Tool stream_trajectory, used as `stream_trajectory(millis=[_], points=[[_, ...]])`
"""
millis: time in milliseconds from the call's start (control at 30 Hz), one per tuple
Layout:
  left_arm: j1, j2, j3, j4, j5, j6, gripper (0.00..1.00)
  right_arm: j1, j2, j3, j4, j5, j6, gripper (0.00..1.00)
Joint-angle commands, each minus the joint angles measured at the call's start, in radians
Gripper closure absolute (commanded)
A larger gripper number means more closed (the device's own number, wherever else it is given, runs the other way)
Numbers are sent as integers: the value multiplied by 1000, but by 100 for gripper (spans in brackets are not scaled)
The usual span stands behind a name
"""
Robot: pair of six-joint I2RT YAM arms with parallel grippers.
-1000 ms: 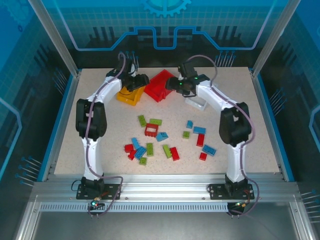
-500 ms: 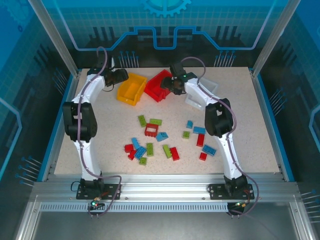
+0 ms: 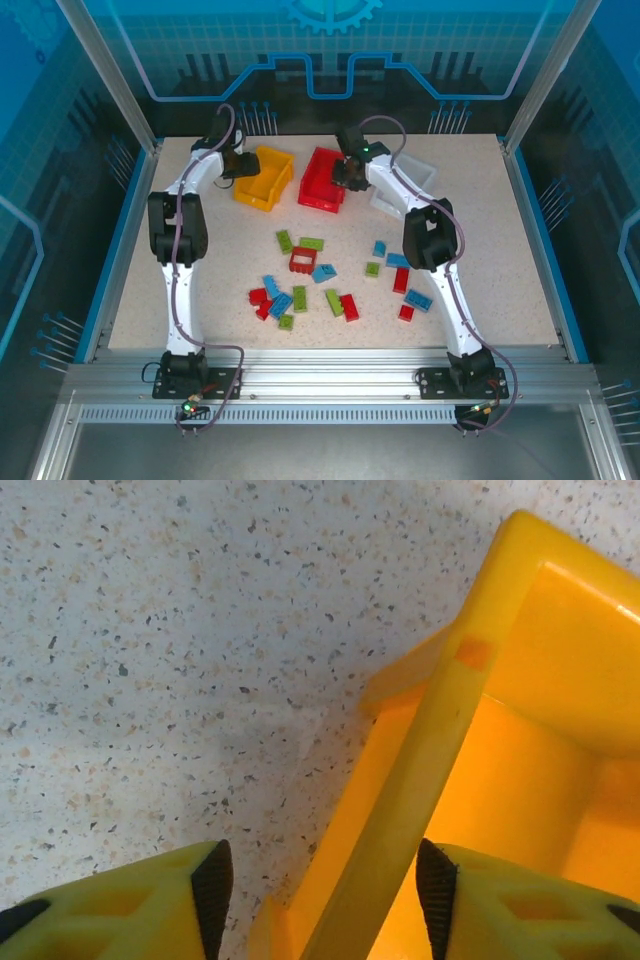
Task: Sort the legos into containers by color
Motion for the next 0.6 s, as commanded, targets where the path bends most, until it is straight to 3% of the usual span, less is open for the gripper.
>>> stream_trajectory(millis=[0,233,567], points=[[-5,5,32,-37,10,35,58,10,-53,-26,-57,57,-67,71],[-51,-75,-107,-12,-8,18,81,47,-131,-130,-68,140,-113,75],[-155,-313,-519,75,-114,-93,88,90,-382,-524,81,173,-118,76]])
